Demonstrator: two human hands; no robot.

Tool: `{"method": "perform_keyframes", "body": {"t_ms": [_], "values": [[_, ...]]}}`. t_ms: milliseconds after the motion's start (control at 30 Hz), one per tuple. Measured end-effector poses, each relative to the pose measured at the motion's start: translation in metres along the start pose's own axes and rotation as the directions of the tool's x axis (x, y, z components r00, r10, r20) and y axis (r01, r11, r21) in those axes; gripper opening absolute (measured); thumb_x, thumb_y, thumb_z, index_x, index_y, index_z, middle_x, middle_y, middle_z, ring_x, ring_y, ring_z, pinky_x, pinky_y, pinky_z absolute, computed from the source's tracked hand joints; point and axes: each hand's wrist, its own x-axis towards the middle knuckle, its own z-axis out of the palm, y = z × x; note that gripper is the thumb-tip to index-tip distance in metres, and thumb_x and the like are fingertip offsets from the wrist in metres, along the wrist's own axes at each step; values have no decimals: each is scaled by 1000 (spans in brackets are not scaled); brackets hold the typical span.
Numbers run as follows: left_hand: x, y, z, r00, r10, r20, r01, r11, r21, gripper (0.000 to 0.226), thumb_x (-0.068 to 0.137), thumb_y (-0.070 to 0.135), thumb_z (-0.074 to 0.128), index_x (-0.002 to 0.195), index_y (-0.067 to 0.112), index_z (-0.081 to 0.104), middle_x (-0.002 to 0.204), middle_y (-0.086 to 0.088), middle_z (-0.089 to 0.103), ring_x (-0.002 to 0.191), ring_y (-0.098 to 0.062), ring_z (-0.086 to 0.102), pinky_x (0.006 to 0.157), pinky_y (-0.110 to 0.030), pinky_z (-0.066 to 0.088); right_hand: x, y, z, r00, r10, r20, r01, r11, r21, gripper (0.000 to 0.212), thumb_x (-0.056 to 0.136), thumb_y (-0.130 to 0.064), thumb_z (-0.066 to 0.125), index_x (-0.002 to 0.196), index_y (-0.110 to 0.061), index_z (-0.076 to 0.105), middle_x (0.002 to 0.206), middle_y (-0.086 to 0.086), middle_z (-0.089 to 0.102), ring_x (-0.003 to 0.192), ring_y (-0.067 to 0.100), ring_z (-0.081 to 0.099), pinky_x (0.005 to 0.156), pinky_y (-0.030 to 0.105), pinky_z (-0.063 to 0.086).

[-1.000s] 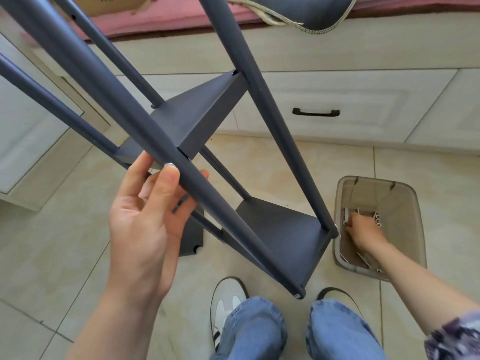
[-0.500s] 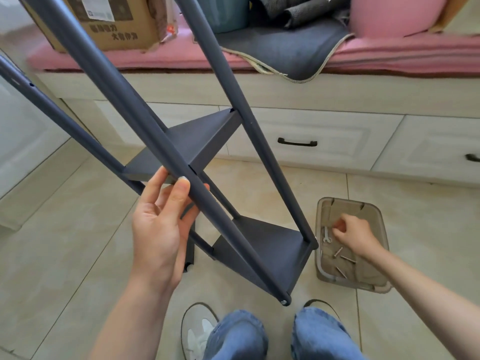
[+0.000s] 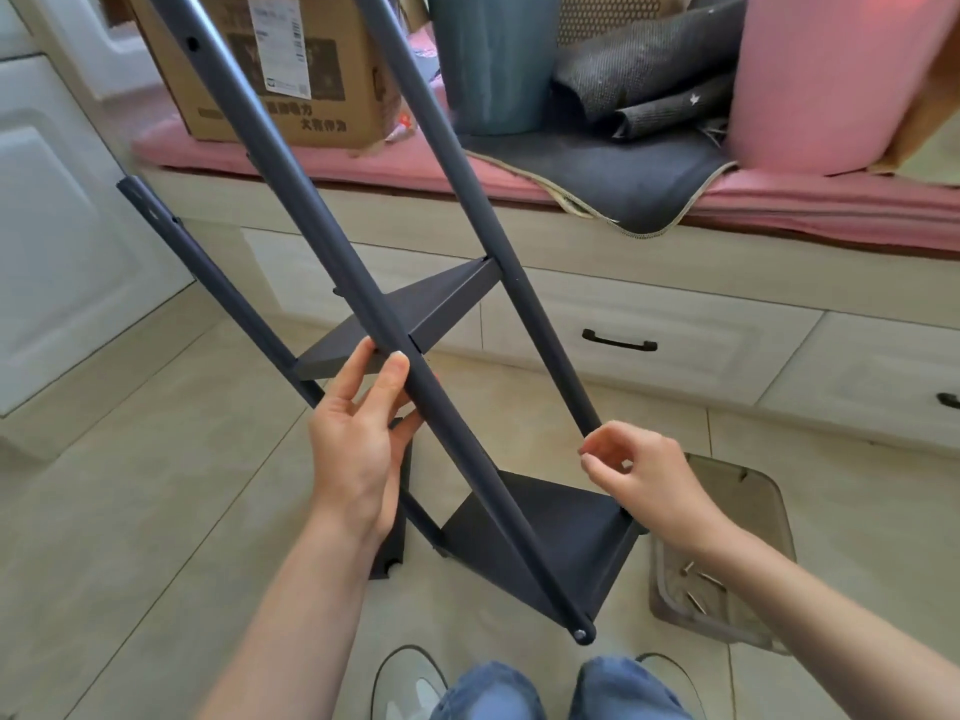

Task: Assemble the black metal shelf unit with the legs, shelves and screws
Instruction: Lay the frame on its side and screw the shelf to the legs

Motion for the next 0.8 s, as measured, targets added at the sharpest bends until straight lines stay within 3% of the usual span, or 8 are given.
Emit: {"method": "perform_keyframes", "body": {"t_ms": [67,233,367,533,733,800], "values": [[7,0,-4,1000,0,4,0,1000,-5,31,98,19,59,129,16,65,102,-4,70,90,-19,69,80,-34,59,3,9,11,999,26,42,-23,998,-60,6,92,-20,67,89,-25,67,80,-14,68,76,-1,63,68,9,46],[28,0,-15,1000,1,-2,-1,1000,-21,39,98,23,59,134,10,61,104,-8,68,95,-21,69,82,-37,56,0,26,31,980,20,197,23,977,-213,1,100,-27,53,100,-27,54,89,-11,67,82,4,64,78,29,56],[39,0,-21,997,-2,-74,-1,999,-41,28,98,21,60,124,16,67,108,-8,71,99,-25,70,83,-36,58,-11,36,54,933,21,359,118,926,-360,8,103,-31,41,100,-26,45,85,-4,63,73,14,60,68,36,54],[44,-1,-27,988,7,-151,-17,998,-63,28,99,19,60,126,15,68,113,-12,71,103,-27,71,88,-37,59,6,49,55,960,-14,279,111,935,-338,8,103,-29,44,97,-26,49,83,-13,60,78,5,57,73,32,53],[43,-5,-34,966,-48,-253,3,985,-175,32,99,20,61,129,12,65,110,-12,70,100,-23,72,88,-35,60,35,43,45,955,31,296,103,899,-426,9,103,-30,45,99,-25,50,74,-7,63,66,5,60,65,24,53],[44,-8,-41,955,-86,-284,21,975,-223,36,98,22,62,133,11,63,111,-13,69,102,-24,72,86,-35,60,41,41,41,956,22,292,118,882,-456,10,103,-30,45,96,-23,49,71,-5,64,62,6,59,65,29,54]]}}
